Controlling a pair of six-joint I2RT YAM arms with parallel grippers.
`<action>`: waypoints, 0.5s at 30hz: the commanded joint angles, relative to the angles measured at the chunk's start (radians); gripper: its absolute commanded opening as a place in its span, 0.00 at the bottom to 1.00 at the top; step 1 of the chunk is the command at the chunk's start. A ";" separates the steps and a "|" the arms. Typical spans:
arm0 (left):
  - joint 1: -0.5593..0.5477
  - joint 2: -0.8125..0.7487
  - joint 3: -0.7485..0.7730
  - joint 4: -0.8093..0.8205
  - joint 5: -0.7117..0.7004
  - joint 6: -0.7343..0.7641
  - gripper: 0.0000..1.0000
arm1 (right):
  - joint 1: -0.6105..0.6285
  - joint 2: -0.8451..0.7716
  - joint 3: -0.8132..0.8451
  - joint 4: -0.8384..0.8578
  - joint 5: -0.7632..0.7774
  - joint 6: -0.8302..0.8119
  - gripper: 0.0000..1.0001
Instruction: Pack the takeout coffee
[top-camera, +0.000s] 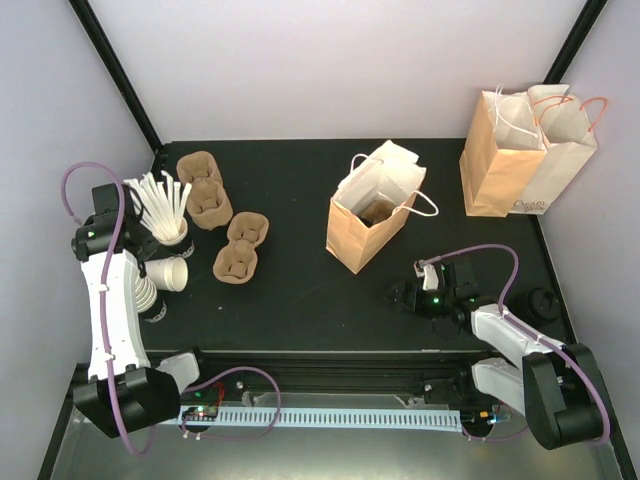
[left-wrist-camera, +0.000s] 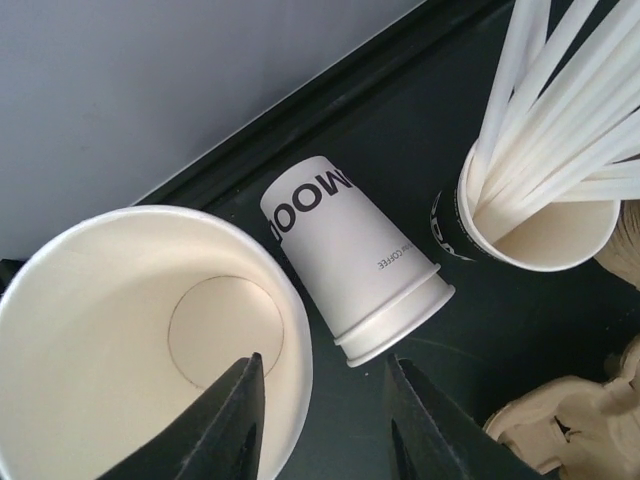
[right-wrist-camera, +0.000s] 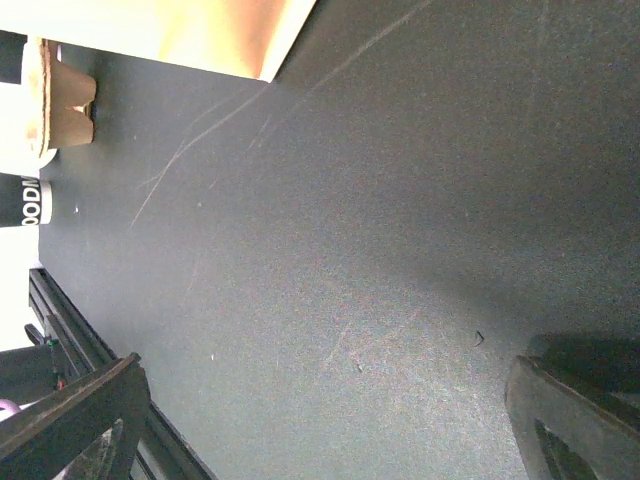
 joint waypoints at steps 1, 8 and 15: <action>0.022 0.018 -0.009 0.080 0.023 0.027 0.33 | 0.010 0.001 0.013 0.001 -0.005 -0.013 1.00; 0.036 0.040 -0.015 0.073 0.038 0.000 0.25 | 0.014 0.003 0.019 -0.008 0.008 -0.018 1.00; 0.056 0.039 -0.037 0.067 0.038 -0.022 0.25 | 0.016 -0.003 0.016 -0.014 0.007 -0.015 1.00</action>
